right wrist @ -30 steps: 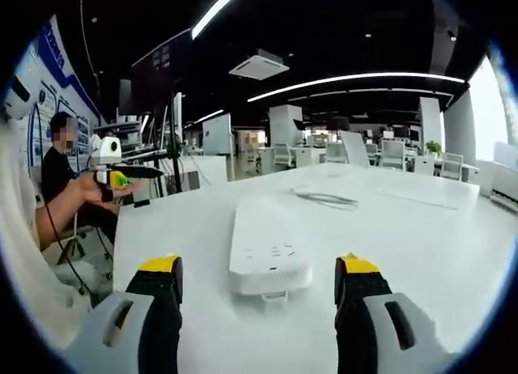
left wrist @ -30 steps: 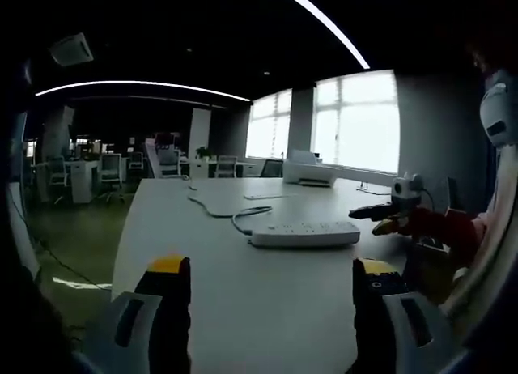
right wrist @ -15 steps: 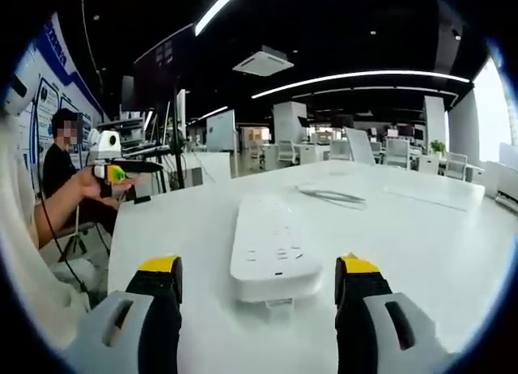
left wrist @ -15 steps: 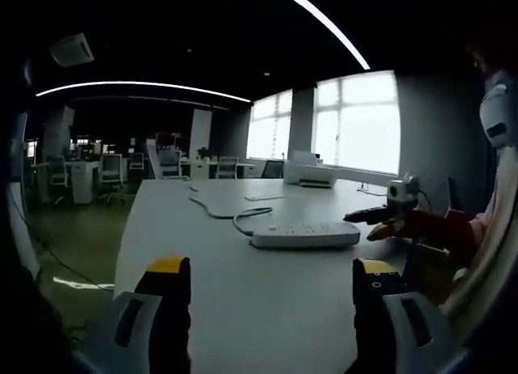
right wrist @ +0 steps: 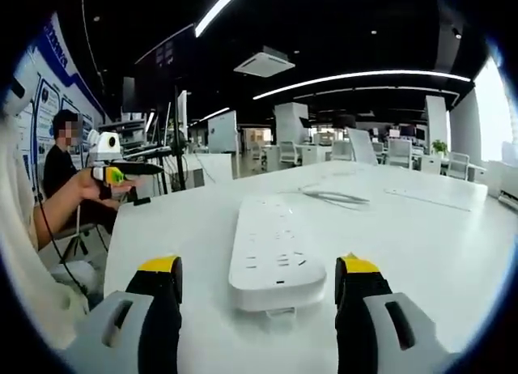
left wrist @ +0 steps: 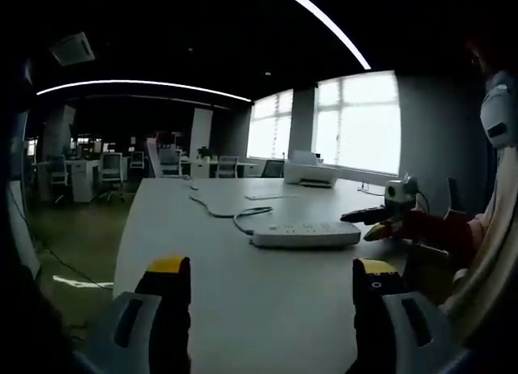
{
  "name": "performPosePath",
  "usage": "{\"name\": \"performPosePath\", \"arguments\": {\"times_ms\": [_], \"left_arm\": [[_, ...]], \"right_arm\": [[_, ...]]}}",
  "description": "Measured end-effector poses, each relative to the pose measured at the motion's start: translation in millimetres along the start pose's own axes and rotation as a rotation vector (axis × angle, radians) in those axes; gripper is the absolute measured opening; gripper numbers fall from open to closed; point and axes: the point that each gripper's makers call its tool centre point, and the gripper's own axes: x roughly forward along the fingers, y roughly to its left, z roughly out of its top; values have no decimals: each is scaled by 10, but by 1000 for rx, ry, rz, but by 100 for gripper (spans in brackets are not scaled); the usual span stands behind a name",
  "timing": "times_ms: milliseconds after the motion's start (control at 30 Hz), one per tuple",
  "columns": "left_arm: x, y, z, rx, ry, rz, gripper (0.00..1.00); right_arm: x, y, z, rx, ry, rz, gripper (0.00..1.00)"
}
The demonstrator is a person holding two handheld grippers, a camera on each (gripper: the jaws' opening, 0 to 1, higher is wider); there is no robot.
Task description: Pick up the power strip scattered on the table, fix it on the side mounting bracket of the table, and press the switch
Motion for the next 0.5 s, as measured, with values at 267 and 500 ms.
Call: {"name": "performPosePath", "arguments": {"times_ms": [267, 500], "left_arm": [[-29, 9, 11, 0, -3, 6, 86], [-78, 45, 43, -3, -11, 16, 86]], "right_arm": [[89, -24, -20, -16, 17, 1, 73], [154, -49, -73, -40, 52, -4, 72]]}}
